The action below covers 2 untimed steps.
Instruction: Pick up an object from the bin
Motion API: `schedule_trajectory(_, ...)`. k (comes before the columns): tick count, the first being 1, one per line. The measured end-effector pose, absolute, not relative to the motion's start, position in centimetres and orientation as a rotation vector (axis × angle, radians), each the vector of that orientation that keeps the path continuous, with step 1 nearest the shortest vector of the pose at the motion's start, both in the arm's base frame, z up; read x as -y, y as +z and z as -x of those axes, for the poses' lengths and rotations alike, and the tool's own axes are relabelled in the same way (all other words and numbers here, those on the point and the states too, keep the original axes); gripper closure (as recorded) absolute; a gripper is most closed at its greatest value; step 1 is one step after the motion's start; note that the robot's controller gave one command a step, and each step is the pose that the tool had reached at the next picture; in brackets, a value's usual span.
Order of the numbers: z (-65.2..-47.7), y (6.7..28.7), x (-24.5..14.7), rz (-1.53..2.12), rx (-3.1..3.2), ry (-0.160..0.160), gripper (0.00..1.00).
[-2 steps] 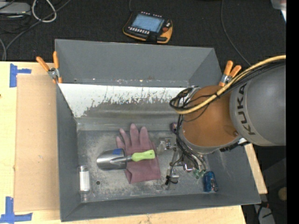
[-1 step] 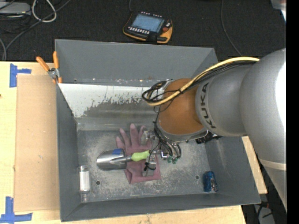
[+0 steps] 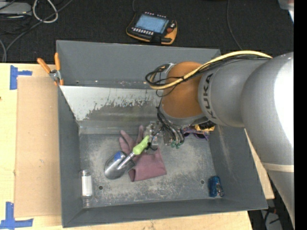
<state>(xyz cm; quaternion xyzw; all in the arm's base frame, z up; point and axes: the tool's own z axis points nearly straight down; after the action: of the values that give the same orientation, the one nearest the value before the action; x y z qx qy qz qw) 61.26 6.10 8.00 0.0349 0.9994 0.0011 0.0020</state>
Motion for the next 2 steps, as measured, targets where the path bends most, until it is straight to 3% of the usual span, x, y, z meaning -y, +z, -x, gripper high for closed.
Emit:
schedule_trajectory(1, -61.3, 8.0, -6.1, -0.108, -3.136, 0.003, 1.00)
schedule_trajectory(2, -61.3, 17.6, -7.3, -0.094, -3.129, 0.007, 1.00)
